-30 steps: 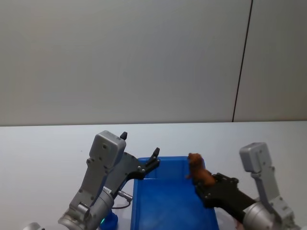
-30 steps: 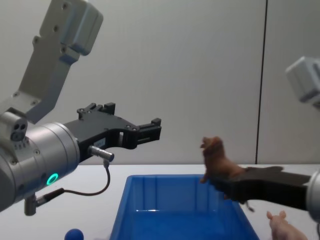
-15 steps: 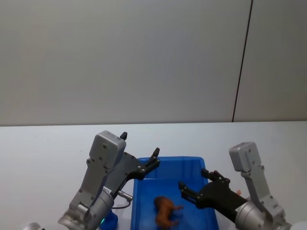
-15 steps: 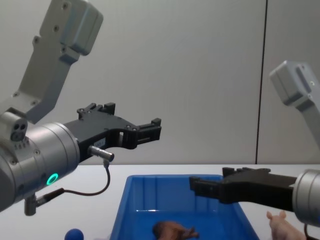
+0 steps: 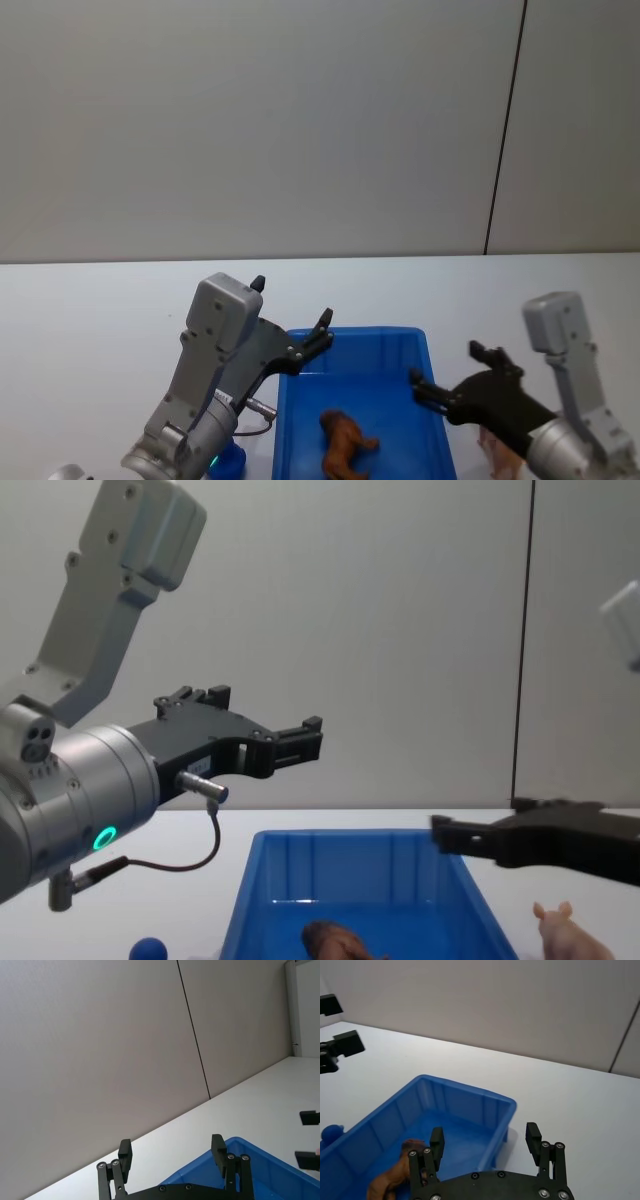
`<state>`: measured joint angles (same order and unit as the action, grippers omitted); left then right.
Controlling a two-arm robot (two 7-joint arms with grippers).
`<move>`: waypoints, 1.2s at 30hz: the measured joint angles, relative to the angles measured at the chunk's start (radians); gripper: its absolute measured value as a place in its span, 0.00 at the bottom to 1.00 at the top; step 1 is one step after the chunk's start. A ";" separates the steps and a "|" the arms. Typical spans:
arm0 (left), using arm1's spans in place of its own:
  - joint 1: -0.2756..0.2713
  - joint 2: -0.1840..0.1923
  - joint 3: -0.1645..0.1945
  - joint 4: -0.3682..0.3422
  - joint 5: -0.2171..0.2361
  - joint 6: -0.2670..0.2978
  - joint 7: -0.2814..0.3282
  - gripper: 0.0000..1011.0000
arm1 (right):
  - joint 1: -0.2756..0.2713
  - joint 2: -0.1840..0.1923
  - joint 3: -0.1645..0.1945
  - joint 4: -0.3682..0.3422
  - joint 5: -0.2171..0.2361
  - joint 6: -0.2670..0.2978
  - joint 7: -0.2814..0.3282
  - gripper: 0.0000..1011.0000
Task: Pick up the two dolls from the table and place them into the box.
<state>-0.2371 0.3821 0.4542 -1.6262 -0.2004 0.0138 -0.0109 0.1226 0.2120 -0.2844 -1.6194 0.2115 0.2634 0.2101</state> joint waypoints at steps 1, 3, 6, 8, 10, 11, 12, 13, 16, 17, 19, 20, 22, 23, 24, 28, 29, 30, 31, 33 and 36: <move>0.000 0.000 0.000 0.000 0.000 0.000 0.000 0.99 | -0.005 0.003 0.002 -0.006 0.001 0.001 -0.006 0.99; 0.000 0.000 0.000 0.000 0.000 0.000 0.000 0.99 | -0.019 0.012 0.008 -0.025 0.008 0.006 -0.031 0.99; 0.000 0.000 0.000 0.000 0.000 0.000 0.000 0.99 | -0.036 0.023 0.015 -0.045 0.015 0.012 -0.058 0.99; 0.000 0.000 0.000 0.000 0.000 0.000 0.000 0.99 | -0.051 0.032 0.021 -0.060 0.021 0.019 -0.082 0.99; 0.000 0.000 0.000 0.000 0.000 0.000 0.000 0.99 | -0.068 0.041 0.027 -0.076 0.026 0.028 -0.107 0.99; 0.000 0.000 0.000 0.000 0.000 0.000 0.000 0.99 | -0.073 0.043 0.028 -0.080 0.028 0.030 -0.113 0.99; 0.000 0.000 0.000 0.000 0.000 0.000 0.000 0.99 | -0.084 0.048 0.031 -0.088 0.030 0.035 -0.127 0.99; 0.000 0.000 0.000 0.000 0.000 0.000 0.000 0.99 | -0.089 0.050 0.032 -0.092 0.032 0.039 -0.135 0.99; 0.000 0.000 0.000 0.000 0.000 0.000 0.000 0.99 | -0.107 0.056 0.034 -0.100 0.036 0.047 -0.156 0.99; 0.000 0.000 0.000 0.000 0.000 0.000 0.000 0.99 | -0.111 0.057 0.035 -0.101 0.037 0.049 -0.163 0.99; 0.000 0.000 0.000 0.000 0.000 0.000 0.000 0.99 | -0.122 0.059 0.035 -0.103 0.038 0.054 -0.175 0.99; 0.000 0.000 0.000 0.000 0.000 0.000 0.000 0.99 | -0.126 0.059 0.035 -0.103 0.038 0.056 -0.180 0.99; 0.000 0.000 0.000 0.000 0.000 0.000 0.000 0.99 | -0.134 0.058 0.033 -0.102 0.038 0.060 -0.190 0.99; 0.000 0.000 0.000 0.000 0.000 0.000 0.000 0.99 | -0.134 0.058 0.033 -0.102 0.038 0.060 -0.190 0.99; 0.000 0.000 0.000 0.000 0.000 0.000 0.000 0.99 | -0.139 0.057 0.031 -0.100 0.038 0.063 -0.196 0.99; 0.000 0.000 0.000 0.000 0.000 0.000 0.000 0.99 | -0.147 0.050 0.025 -0.088 0.032 0.067 -0.208 0.99; 0.000 0.000 0.000 0.000 0.000 0.000 0.000 0.99 | -0.149 0.047 0.022 -0.082 0.029 0.068 -0.211 0.99; 0.000 0.000 0.000 0.000 0.000 0.000 0.000 0.99 | -0.150 0.045 0.020 -0.078 0.027 0.069 -0.212 0.99; 0.000 0.000 0.000 0.000 0.000 0.000 0.000 0.99 | -0.151 0.043 0.019 -0.074 0.025 0.069 -0.213 0.99; 0.000 0.000 0.000 0.000 0.000 0.000 0.000 0.99 | -0.152 0.039 0.015 -0.064 0.020 0.069 -0.216 0.99; 0.000 0.000 0.000 0.000 0.000 0.000 0.000 0.99 | -0.152 0.030 0.008 -0.047 0.014 0.069 -0.217 0.99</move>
<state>-0.2371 0.3821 0.4542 -1.6262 -0.2004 0.0138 -0.0109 -0.0290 0.2416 -0.2759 -1.6665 0.2252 0.3323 -0.0073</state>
